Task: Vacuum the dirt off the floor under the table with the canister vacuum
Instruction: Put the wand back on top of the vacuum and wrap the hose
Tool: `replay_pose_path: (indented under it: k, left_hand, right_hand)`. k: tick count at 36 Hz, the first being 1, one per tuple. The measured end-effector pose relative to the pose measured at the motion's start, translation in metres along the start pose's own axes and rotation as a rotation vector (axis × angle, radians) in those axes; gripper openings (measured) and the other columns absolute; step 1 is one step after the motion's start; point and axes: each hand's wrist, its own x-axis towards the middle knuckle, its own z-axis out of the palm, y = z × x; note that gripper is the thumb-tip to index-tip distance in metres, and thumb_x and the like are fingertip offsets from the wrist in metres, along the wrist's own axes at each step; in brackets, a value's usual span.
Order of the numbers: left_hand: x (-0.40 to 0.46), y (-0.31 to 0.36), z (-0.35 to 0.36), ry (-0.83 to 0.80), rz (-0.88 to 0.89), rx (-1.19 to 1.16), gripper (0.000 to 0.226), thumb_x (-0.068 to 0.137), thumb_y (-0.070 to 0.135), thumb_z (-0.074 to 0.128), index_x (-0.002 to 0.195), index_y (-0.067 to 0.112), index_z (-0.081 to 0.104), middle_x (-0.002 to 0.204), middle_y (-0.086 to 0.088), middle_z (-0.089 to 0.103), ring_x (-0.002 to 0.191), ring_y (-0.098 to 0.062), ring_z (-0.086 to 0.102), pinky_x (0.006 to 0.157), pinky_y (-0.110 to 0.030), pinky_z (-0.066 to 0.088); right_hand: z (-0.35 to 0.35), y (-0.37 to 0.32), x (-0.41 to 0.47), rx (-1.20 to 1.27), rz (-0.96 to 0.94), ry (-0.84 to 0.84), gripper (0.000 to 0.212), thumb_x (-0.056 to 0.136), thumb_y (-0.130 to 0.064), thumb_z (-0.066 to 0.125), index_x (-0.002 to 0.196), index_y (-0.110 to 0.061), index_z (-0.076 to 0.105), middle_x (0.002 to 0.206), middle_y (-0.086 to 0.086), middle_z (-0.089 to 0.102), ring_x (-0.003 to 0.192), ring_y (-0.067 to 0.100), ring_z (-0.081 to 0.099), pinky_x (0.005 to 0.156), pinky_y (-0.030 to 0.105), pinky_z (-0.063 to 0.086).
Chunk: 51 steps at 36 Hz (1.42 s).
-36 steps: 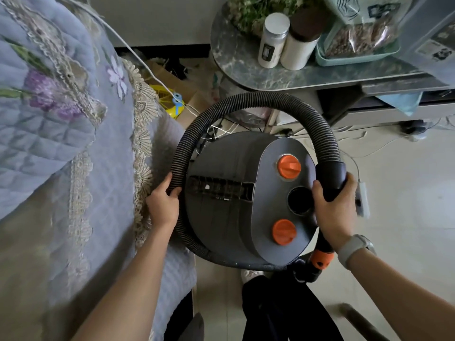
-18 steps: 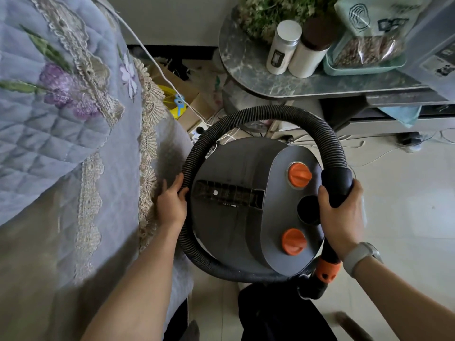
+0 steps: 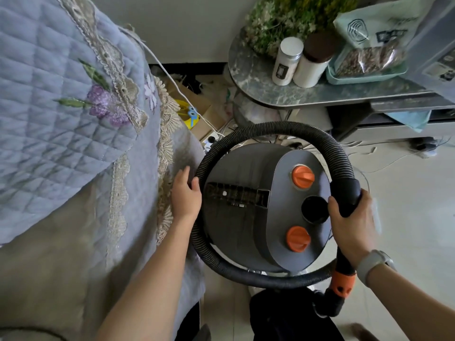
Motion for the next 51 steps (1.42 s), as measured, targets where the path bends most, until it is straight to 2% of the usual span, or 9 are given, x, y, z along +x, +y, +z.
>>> replay_pose_path:
  k: [9, 14, 21, 26, 29, 32, 38, 47, 51]
  left_hand:
    - [-0.091, 0.083, 0.039, 0.005, 0.502, -0.016, 0.046, 0.092, 0.027, 0.044, 0.130, 0.003, 0.055, 0.134, -0.021, 0.052, 0.126, -0.034, 0.049, 0.105, -0.043, 0.039]
    - [-0.150, 0.094, 0.081, -0.061, 0.673, 0.150, 0.041, 0.090, 0.029, 0.047, 0.124, 0.011, 0.059, 0.130, -0.012, 0.058, 0.120, -0.029, 0.053, 0.093, -0.053, 0.046]
    - [-0.202, 0.079, 0.123, -0.120, 0.764, 0.423, 0.039, 0.085, 0.030, 0.051, 0.121, 0.017, 0.060, 0.134, -0.006, 0.056, 0.127, -0.028, 0.048, 0.101, -0.059, 0.033]
    - [-0.209, 0.069, 0.140, -0.054, 0.748, 0.639, 0.051, 0.081, 0.032, 0.054, 0.131, 0.019, 0.053, 0.146, -0.012, 0.043, 0.137, -0.032, 0.032, 0.106, -0.064, 0.021]
    - [-0.211, 0.072, 0.150, 0.013, 0.702, 0.722, 0.056, 0.079, 0.030, 0.063, 0.134, 0.021, 0.052, 0.150, -0.011, 0.038, 0.140, -0.034, 0.025, 0.108, -0.066, 0.010]
    - [-0.214, 0.072, 0.165, 0.077, 0.659, 0.771, 0.060, 0.079, 0.030, 0.065, 0.136, 0.024, 0.050, 0.151, -0.011, 0.037, 0.141, -0.034, 0.024, 0.107, -0.067, 0.004]
    - [-0.214, 0.070, 0.172, 0.171, 0.676, 0.782, 0.059, 0.080, 0.029, 0.062, 0.137, 0.025, 0.048, 0.151, -0.010, 0.037, 0.140, -0.032, 0.026, 0.107, -0.068, 0.008]
    - [-0.214, 0.071, 0.177, 0.234, 0.663, 0.811, 0.057, 0.081, 0.030, 0.058, 0.138, 0.026, 0.048, 0.150, -0.008, 0.039, 0.137, -0.030, 0.029, 0.107, -0.067, 0.011]
    - [-0.214, 0.073, 0.178, 0.260, 0.653, 0.821, 0.057, 0.081, 0.030, 0.056, 0.137, 0.027, 0.049, 0.149, -0.007, 0.040, 0.136, -0.029, 0.032, 0.106, -0.068, 0.015]
  right_hand:
    - [-0.025, 0.038, 0.008, 0.104, 0.032, -0.048, 0.054, 0.085, -0.038, 0.063, 0.130, -0.018, 0.040, 0.117, 0.010, 0.056, 0.101, 0.033, 0.057, 0.083, 0.039, 0.046]
    - [-0.027, 0.082, 0.019, 0.150, 0.110, -0.177, 0.066, 0.077, -0.057, 0.060, 0.131, -0.031, 0.033, 0.109, 0.004, 0.057, 0.090, 0.038, 0.064, 0.079, 0.052, 0.054]
    - [-0.008, 0.120, 0.029, 0.312, 0.195, -0.350, 0.056, 0.091, -0.029, 0.061, 0.138, -0.012, 0.034, 0.084, 0.000, 0.055, 0.061, 0.017, 0.055, 0.063, 0.039, 0.054]
    - [0.041, 0.162, 0.055, 0.397, 0.220, -0.391, 0.086, 0.075, -0.062, 0.060, 0.145, -0.031, 0.020, 0.109, 0.014, 0.063, 0.089, 0.034, 0.066, 0.084, 0.054, 0.053]
    - [0.044, 0.159, 0.048, 0.422, 0.217, -0.424, 0.078, 0.088, -0.033, 0.063, 0.148, -0.015, 0.017, 0.132, 0.011, 0.051, 0.118, 0.029, 0.052, 0.107, 0.033, 0.036]
    - [0.057, 0.177, 0.054, 0.393, 0.191, -0.453, 0.067, 0.093, -0.010, 0.058, 0.147, -0.007, 0.018, 0.126, 0.003, 0.041, 0.112, 0.011, 0.037, 0.084, 0.008, 0.024]
    - [0.067, 0.196, 0.068, 0.368, 0.189, -0.475, 0.069, 0.092, -0.013, 0.060, 0.147, -0.012, 0.019, 0.136, 0.008, 0.045, 0.122, 0.023, 0.046, 0.097, 0.026, 0.033]
    - [0.058, 0.180, 0.103, 0.481, 0.165, -0.392, 0.052, 0.094, -0.008, 0.052, 0.138, -0.017, 0.027, 0.117, 0.011, 0.058, 0.094, 0.021, 0.056, 0.090, 0.040, 0.046]
    - [0.059, 0.177, 0.116, 0.471, 0.210, -0.443, 0.055, 0.095, -0.002, 0.047, 0.144, -0.016, 0.024, 0.135, 0.011, 0.050, 0.105, 0.021, 0.054, 0.096, 0.037, 0.043]
